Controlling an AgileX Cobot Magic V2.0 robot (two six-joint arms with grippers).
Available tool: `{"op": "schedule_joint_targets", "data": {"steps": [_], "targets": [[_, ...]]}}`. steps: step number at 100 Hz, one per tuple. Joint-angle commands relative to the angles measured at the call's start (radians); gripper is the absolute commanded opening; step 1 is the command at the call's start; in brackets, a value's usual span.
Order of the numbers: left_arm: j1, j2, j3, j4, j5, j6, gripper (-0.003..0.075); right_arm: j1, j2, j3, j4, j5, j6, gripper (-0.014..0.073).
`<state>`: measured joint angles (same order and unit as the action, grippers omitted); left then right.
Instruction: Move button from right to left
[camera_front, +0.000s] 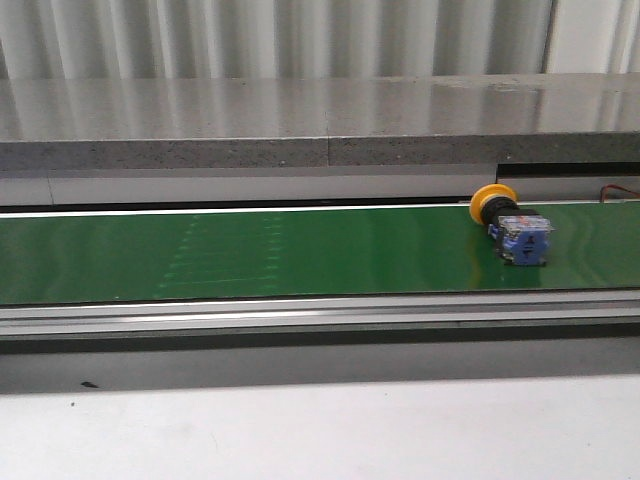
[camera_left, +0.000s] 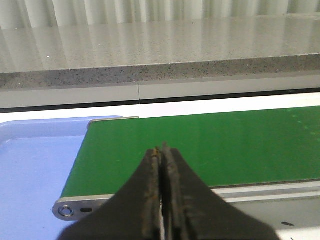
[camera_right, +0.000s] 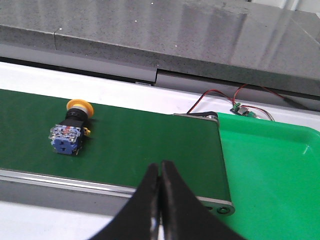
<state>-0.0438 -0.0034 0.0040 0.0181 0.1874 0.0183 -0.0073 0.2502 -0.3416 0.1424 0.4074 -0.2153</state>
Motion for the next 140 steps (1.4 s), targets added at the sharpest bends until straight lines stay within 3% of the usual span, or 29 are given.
{"op": "schedule_joint_targets", "data": {"steps": [1, 16, 39, 76, 86, 101, 108, 114, 126, 140], "targets": [[-0.007, -0.032, 0.038, -0.002, -0.148, -0.011, -0.0020, 0.001, 0.007, -0.023, 0.007, -0.082, -0.011, -0.0068], [-0.007, -0.032, -0.010, 0.001, -0.174, -0.011, -0.0021, 0.001, 0.007, -0.023, 0.007, -0.080, -0.011, -0.0068], [-0.007, 0.064, -0.177, 0.001, -0.006, -0.011, -0.0021, 0.001, 0.007, -0.023, 0.007, -0.080, -0.011, -0.0068], [-0.007, 0.462, -0.509, 0.011, 0.275, -0.011, -0.0011, 0.001, 0.007, -0.023, 0.007, -0.080, -0.011, -0.0068], [-0.007, 0.564, -0.572, 0.015, 0.327, -0.011, 0.0102, 0.001, 0.007, -0.023, 0.007, -0.080, -0.011, -0.0068], [-0.007, 0.678, -0.625, 0.015, 0.373, -0.011, 0.0491, 0.001, 0.007, -0.023, 0.007, -0.080, -0.011, -0.0068], [-0.007, 0.708, -0.636, 0.015, 0.367, -0.011, 0.0606, 0.001, 0.007, -0.023, 0.007, -0.080, -0.011, -0.0068], [-0.007, 0.725, -0.636, 0.015, 0.353, -0.011, 0.0634, 0.001, 0.007, -0.023, 0.007, -0.080, -0.011, -0.0068], [-0.007, 0.767, -0.636, -0.003, 0.330, -0.011, 0.0610, 0.001, 0.007, -0.023, 0.007, -0.080, -0.011, -0.0068], [-0.007, 0.812, -0.662, -0.160, 0.333, -0.013, 0.0573, 0.001, 0.007, -0.023, 0.007, -0.080, -0.011, -0.0068]]}}
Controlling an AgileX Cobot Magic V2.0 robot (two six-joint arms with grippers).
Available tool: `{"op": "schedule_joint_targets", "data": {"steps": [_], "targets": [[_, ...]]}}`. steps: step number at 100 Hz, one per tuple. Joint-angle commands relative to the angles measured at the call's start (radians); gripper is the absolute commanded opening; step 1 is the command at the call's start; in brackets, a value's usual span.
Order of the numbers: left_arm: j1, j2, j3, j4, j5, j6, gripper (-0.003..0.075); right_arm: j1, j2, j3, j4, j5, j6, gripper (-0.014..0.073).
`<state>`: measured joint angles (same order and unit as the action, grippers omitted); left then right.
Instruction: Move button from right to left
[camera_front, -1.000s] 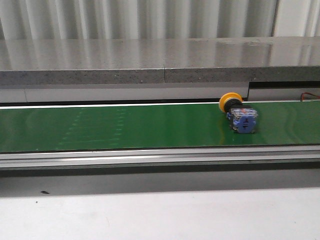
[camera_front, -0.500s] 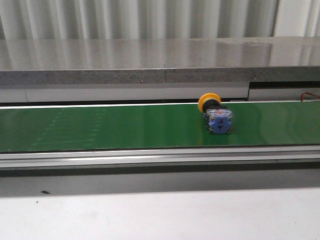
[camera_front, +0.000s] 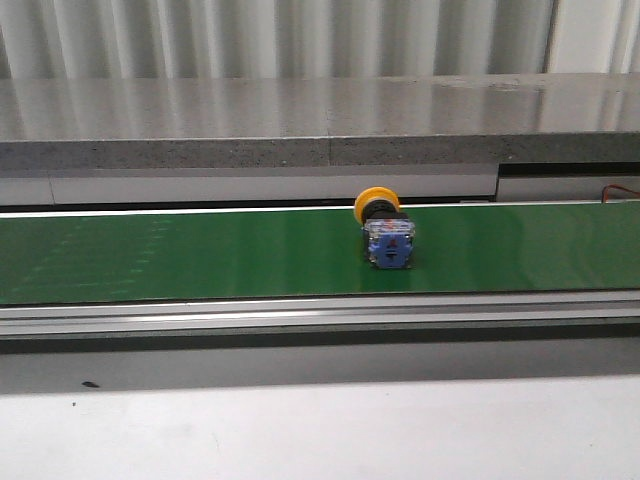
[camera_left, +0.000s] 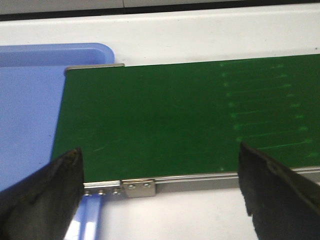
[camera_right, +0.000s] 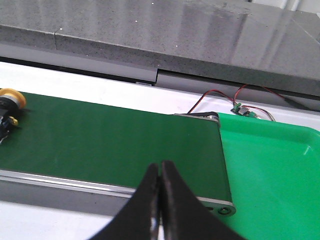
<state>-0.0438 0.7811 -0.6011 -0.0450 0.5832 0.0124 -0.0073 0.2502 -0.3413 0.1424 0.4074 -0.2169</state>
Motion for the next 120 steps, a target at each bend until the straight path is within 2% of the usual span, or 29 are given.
{"op": "schedule_joint_targets", "data": {"steps": [1, 24, 34, 46, 66, 98, 109, 120], "targets": [[-0.007, 0.031, -0.060, -0.112, -0.056, -0.003, 0.0572, 0.001, 0.007, -0.023, 0.007, -0.080, -0.009, -0.0068], [-0.007, 0.190, -0.169, -0.414, 0.062, 0.157, 0.0566, 0.001, 0.007, -0.023, 0.007, -0.080, -0.009, -0.0068], [-0.010, 0.262, -0.223, -0.486, 0.127, 0.181, 0.0566, 0.001, 0.007, -0.023, 0.007, -0.080, -0.009, -0.0068], [-0.061, 0.352, -0.297, -0.486, 0.184, 0.181, 0.0566, 0.001, 0.007, -0.023, 0.007, -0.080, -0.009, -0.0068], [-0.217, 0.505, -0.427, -0.470, 0.224, 0.126, 0.0566, 0.001, 0.007, -0.023, 0.007, -0.080, -0.009, -0.0068], [-0.419, 0.738, -0.654, -0.216, 0.318, -0.138, 0.0566, 0.001, 0.007, -0.023, 0.007, -0.080, -0.009, -0.0068], [-0.459, 0.794, -0.718, -0.151, 0.347, -0.241, 0.0566, 0.001, 0.007, -0.023, 0.007, -0.080, -0.009, -0.0068], [-0.482, 0.856, -0.793, -0.114, 0.447, -0.303, 0.0566, 0.001, 0.007, -0.023, 0.007, -0.080, -0.009, -0.0068]]}}
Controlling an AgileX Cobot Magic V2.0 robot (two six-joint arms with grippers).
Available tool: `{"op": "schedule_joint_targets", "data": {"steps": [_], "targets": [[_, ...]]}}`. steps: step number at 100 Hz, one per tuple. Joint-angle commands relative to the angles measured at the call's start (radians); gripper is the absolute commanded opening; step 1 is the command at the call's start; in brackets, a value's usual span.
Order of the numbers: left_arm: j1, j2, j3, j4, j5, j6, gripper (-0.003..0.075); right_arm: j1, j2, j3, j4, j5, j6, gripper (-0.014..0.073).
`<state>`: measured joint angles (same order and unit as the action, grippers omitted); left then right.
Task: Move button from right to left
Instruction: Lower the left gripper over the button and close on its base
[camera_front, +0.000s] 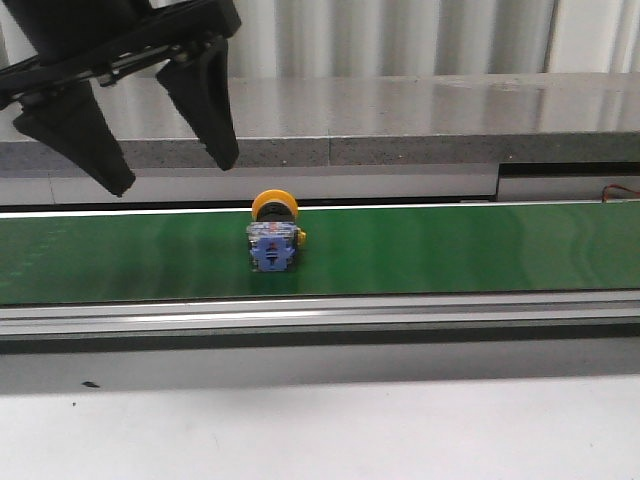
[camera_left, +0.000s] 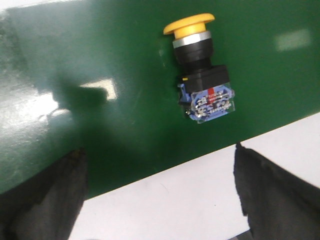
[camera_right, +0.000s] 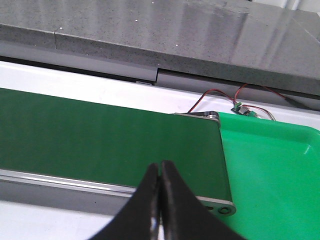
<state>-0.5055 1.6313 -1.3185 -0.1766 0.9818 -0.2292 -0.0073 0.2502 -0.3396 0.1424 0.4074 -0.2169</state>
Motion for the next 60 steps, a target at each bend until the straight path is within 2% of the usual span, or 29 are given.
{"op": "schedule_joint_targets", "data": {"steps": [1, 16, 60], "targets": [[-0.020, 0.010, -0.085, 0.018, 0.055, -0.061, 0.0566, 0.001, 0.007, -0.025, 0.007, -0.080, -0.009, -0.0068], [-0.025, 0.091, -0.172, 0.018, 0.145, -0.063, 0.0566, 0.001, 0.007, -0.025, 0.007, -0.080, -0.009, -0.0068], [-0.025, 0.188, -0.222, 0.020, 0.148, -0.081, 0.0566, 0.001, 0.007, -0.025, 0.007, -0.080, -0.009, -0.0068]]}}
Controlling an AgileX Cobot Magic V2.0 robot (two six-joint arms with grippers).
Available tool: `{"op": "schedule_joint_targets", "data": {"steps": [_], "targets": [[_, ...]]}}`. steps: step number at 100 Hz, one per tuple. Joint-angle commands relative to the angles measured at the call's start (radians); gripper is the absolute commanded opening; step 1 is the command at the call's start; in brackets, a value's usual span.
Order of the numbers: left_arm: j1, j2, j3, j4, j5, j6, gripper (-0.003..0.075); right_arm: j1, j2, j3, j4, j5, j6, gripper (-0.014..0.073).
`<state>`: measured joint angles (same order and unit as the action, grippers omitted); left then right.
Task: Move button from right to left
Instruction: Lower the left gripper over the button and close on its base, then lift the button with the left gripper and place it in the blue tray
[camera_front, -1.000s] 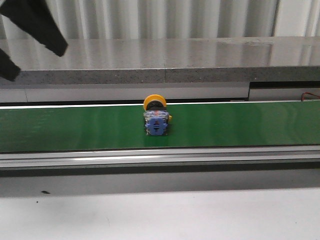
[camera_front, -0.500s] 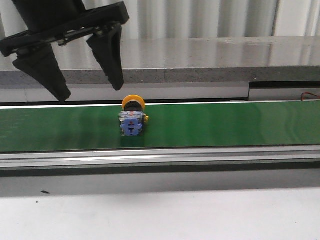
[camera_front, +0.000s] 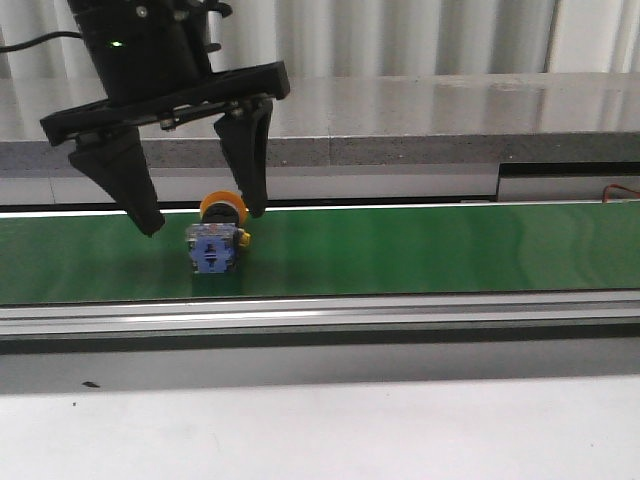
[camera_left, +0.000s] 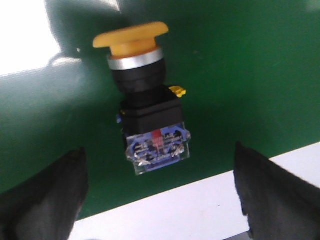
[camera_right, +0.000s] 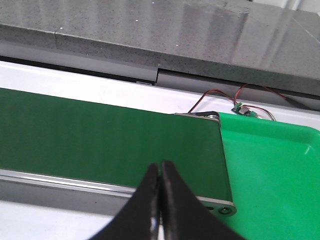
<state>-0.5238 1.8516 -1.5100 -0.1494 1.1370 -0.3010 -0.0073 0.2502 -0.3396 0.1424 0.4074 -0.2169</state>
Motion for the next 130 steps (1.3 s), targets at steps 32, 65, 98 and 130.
{"op": "schedule_joint_targets", "data": {"steps": [32, 65, 98, 130], "targets": [[-0.007, 0.007, -0.030, 0.106, 0.001, -0.068, 0.0464, 0.001, 0.007, -0.025, 0.007, -0.080, -0.009, -0.0068], [-0.007, -0.001, -0.039, 0.149, 0.010, -0.069, 0.0046, 0.001, 0.007, -0.025, 0.007, -0.080, -0.009, -0.0068], [0.079, -0.093, -0.086, 0.181, 0.080, -0.001, 0.0046, 0.001, 0.007, -0.025, 0.007, -0.080, -0.009, -0.0068], [0.310, -0.121, -0.084, 0.182, 0.129, 0.218, 0.0046, 0.001, 0.007, -0.025, 0.007, -0.080, -0.009, -0.0068]]}}
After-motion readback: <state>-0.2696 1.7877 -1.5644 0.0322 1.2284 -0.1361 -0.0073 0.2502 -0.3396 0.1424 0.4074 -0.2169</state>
